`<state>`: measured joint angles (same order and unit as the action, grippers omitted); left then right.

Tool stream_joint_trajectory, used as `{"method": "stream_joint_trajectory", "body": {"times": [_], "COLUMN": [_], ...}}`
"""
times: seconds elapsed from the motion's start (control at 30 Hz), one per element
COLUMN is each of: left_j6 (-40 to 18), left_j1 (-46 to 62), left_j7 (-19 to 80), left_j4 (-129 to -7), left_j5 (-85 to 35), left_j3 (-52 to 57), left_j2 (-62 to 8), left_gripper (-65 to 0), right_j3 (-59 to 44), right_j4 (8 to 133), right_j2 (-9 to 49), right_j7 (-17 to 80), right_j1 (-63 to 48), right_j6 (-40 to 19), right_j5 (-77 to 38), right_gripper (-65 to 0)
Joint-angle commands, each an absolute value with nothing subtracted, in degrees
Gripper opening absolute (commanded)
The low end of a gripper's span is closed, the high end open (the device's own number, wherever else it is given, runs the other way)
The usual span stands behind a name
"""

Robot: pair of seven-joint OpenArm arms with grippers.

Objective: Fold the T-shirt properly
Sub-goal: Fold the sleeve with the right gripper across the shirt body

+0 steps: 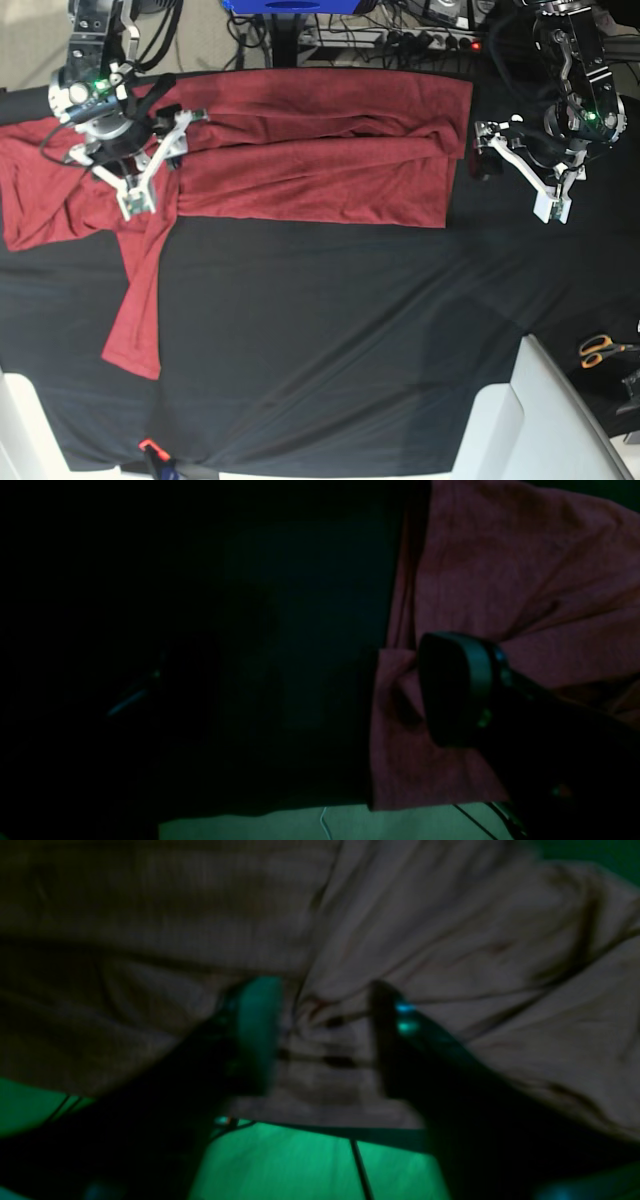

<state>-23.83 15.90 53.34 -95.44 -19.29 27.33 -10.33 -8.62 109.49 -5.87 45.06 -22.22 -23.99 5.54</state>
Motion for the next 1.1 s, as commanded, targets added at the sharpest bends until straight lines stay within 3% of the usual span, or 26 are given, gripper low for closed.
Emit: {"method": "stream_joint_trajectory", "body": {"times": [0.0, 0.07, 0.2, 0.5, 0.83, 1.07], "left_j6": [-23.69, -23.69, -23.69, -23.69, -23.69, -23.69], "left_j1": [15.60, 15.60, 15.60, 16.04, 16.04, 16.04], "left_j7": [52.44, 52.44, 52.44, 52.44, 52.44, 52.44], "left_j4": [-96.22, -96.22, -96.40, -96.40, -96.13, -96.13], "left_j5": [-19.65, -19.65, -19.65, -19.56, -19.82, -19.82], "left_j3": [27.65, 27.65, 27.65, 27.74, 31.87, 32.22], "left_j2": [-11.03, -11.03, -11.03, -11.03, -11.03, -11.03], "left_gripper": [-5.1, -5.1, -5.1, -5.1, -5.1, -5.1], "right_j3": [-8.75, -8.66, -10.68, -17.98, -26.42, -26.95], "right_j4": [110.99, 110.90, 105.63, 65.54, 32.57, 24.04], "right_j2": [-5.67, -5.49, -3.82, 1.71, 5.67, 7.60], "right_j7": [44.09, 43.82, 44.00, 39.25, 21.32, 13.32], "right_j1": [-21.67, -20.00, -9.63, 19.65, 31.96, 33.01], "right_j6": [-23.96, -23.96, -23.96, -24.13, -24.22, -23.96], "right_j5": [5.32, 5.32, 5.49, 5.41, 5.32, 5.32], "right_gripper": [-23.1, -18.9, -21.3, -21.6, -21.6, -21.8]}}
